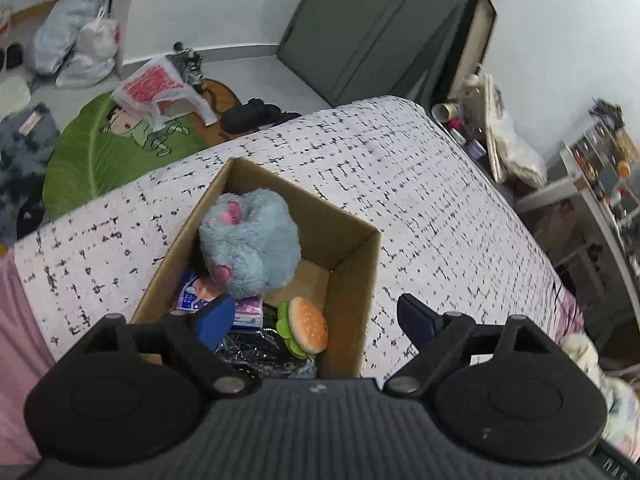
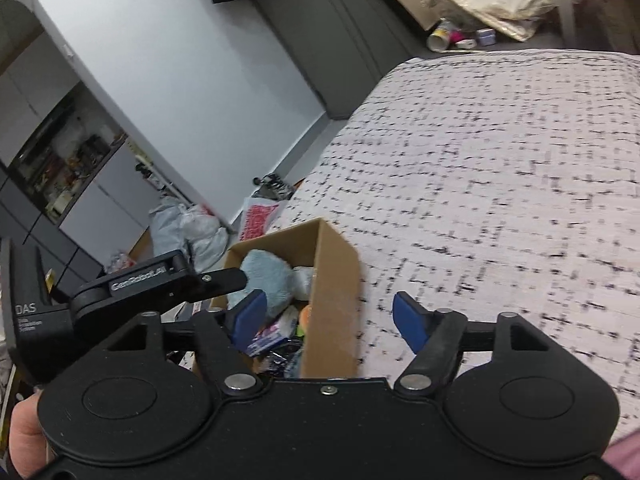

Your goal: Organize soft objects

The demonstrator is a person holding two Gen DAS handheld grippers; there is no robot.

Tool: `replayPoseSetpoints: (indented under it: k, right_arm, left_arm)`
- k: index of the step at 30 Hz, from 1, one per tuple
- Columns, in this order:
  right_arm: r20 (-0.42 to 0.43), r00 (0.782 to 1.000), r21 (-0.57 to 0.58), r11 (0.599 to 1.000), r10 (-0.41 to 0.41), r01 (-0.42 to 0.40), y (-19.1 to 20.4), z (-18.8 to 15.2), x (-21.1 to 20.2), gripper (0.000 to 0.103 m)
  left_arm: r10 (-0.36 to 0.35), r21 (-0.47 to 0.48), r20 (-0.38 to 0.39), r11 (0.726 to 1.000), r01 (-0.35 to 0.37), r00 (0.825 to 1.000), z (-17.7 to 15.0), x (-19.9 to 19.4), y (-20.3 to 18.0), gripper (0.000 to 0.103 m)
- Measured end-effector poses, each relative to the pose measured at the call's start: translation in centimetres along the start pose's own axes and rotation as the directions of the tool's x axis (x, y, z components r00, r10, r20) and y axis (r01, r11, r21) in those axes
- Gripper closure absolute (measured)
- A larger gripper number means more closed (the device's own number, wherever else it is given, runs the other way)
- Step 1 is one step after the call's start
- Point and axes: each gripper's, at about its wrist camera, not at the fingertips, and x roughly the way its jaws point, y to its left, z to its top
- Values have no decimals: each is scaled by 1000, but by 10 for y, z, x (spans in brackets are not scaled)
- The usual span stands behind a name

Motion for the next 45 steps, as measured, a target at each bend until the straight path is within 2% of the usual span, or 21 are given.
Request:
replayPoseSetpoints:
  k: [2,4,7,12,18,21,32,37,41,45]
  right_arm:
    - [6,1000,4,1000,-13,13,-3,2,-9,28]
    - [15,1000,0,1000,-18,18,-5,4,-18,16]
    - [26,999,-16,999,-29,29,-4,8,-30,11]
    - [48,999,-37,999,-21,23,-3,10,-54,1]
    - [86,996,-57,998,-9,14,-5,9,-83,0]
    - [102,995,-68,998,22,-15,-7,10,-96,0]
    - [86,996,-120,993,27,-17,8,1,-129,0]
    - [96,995,-125,992,7,5,11,-2,-141,0]
    - [83,995,-156,986,-49,62,16,-7,-146,0]
    - [77,996,-162,985,-52,64,18,-12,-150,0]
  left_arm:
    - [4,32,-8,999,-3,1000,-3,-5,-6,13]
    - [15,52,-25,999,-14,1000,-6,-8,-9,13]
    - [23,83,-52,996,-19,998,-9,-15,-15,13]
    - [21,141,-41,990,-15,999,-13,-39,-29,13]
    - [15,169,-39,986,-8,999,-20,-64,-37,8]
    - [15,183,-28,983,-10,1000,-25,-76,-40,7]
    - [29,205,3,978,-29,1000,-39,-118,-45,2]
    - [34,210,22,977,-38,999,-44,-136,-44,2]
    - [51,230,36,972,-58,998,-46,-150,-45,2]
    - [51,257,49,964,-62,998,-50,-164,-47,2]
